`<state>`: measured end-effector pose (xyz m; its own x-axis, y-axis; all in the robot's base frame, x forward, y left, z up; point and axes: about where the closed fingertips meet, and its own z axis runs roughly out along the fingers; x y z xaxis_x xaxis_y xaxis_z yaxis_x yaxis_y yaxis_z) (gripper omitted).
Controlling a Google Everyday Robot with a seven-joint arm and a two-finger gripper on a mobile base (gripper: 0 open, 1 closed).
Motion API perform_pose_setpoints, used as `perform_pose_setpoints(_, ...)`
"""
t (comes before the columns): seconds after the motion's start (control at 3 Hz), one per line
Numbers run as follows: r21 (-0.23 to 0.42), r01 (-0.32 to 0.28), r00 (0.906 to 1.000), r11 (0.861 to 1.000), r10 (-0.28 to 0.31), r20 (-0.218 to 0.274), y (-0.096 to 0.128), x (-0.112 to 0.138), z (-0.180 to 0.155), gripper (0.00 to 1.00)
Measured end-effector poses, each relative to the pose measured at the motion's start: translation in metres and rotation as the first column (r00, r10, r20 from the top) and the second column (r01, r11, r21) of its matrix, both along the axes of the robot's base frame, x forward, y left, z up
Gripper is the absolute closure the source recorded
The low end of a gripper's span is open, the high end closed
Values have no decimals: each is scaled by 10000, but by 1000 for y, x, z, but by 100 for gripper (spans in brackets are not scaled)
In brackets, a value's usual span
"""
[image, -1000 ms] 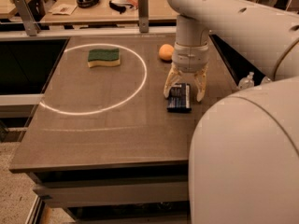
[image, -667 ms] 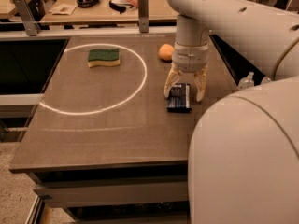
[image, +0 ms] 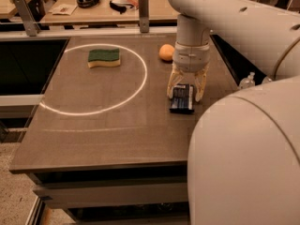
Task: Pick rxbar blueberry
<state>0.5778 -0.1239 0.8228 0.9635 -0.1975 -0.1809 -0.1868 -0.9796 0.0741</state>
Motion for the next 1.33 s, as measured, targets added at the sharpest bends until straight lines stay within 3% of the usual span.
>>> perform_pose_setpoints(1.33,-33,51,10000,10000,-51,6,-2,0,2,59)
